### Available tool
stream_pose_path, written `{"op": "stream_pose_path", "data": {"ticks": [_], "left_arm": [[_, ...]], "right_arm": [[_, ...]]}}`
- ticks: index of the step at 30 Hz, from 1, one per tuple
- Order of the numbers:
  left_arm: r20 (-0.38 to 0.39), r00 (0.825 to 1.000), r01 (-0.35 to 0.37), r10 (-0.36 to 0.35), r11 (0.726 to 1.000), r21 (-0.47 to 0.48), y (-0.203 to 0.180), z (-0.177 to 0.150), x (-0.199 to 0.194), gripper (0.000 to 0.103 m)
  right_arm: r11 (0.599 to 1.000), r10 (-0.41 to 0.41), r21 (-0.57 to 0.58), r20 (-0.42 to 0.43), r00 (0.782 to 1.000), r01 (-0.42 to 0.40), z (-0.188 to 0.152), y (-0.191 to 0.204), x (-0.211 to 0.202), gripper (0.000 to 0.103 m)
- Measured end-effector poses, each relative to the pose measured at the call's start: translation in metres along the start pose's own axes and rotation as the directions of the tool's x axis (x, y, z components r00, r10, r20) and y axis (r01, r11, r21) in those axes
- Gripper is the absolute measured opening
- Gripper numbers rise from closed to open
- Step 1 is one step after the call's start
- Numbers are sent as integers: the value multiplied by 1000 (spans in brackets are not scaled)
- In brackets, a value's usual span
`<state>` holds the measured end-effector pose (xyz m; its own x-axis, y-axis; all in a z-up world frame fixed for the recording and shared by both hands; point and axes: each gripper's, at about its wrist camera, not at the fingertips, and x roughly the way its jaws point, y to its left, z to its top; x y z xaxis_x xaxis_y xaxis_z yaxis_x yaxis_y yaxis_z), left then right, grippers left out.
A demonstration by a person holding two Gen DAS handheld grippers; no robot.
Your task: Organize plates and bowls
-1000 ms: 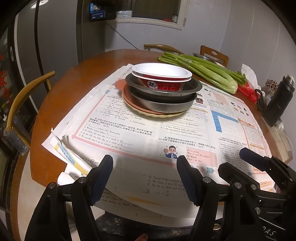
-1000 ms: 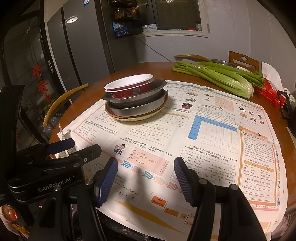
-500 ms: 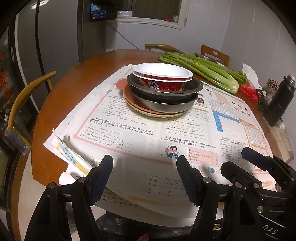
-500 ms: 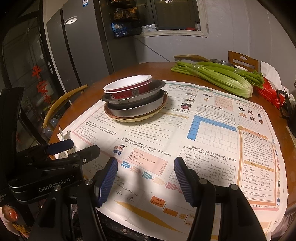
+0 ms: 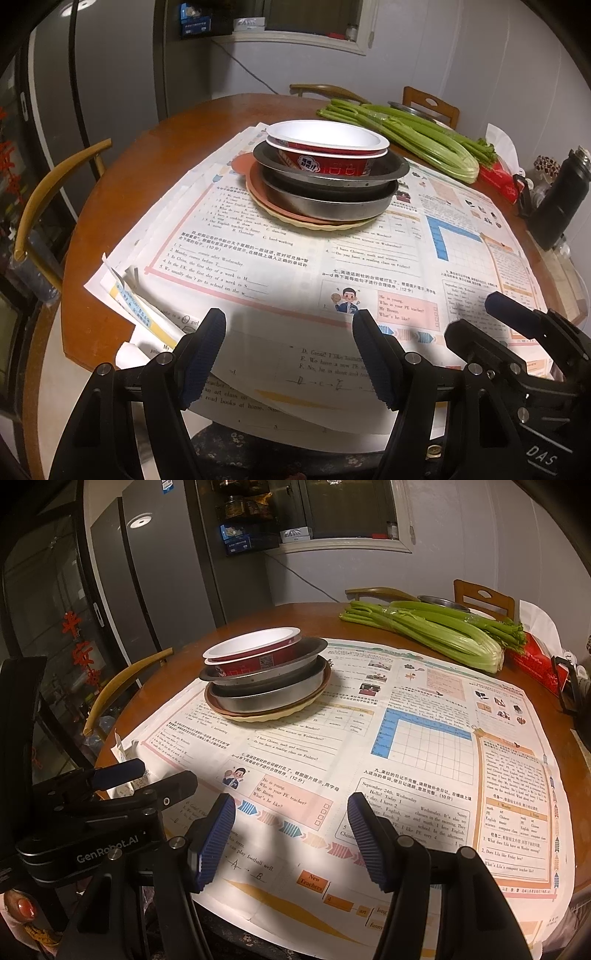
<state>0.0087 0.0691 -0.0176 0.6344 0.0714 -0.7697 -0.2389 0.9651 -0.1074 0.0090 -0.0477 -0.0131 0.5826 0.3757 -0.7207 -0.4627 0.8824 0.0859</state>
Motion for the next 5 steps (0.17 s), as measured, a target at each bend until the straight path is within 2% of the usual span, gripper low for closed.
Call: {"op": "stream_pose_path", "data": {"ticks": [2, 5], "left_arm": [[13, 1000, 5, -5, 1000, -3, 3, 9, -2, 73], [44, 999, 21, -20, 999, -24, 19, 41, -9, 73]], "right_arm": [[1000, 0, -2, -2, 1000, 0, 0, 0, 0, 63], [1000, 14, 9, -4, 1000, -14, 6, -10, -3, 63]]}}
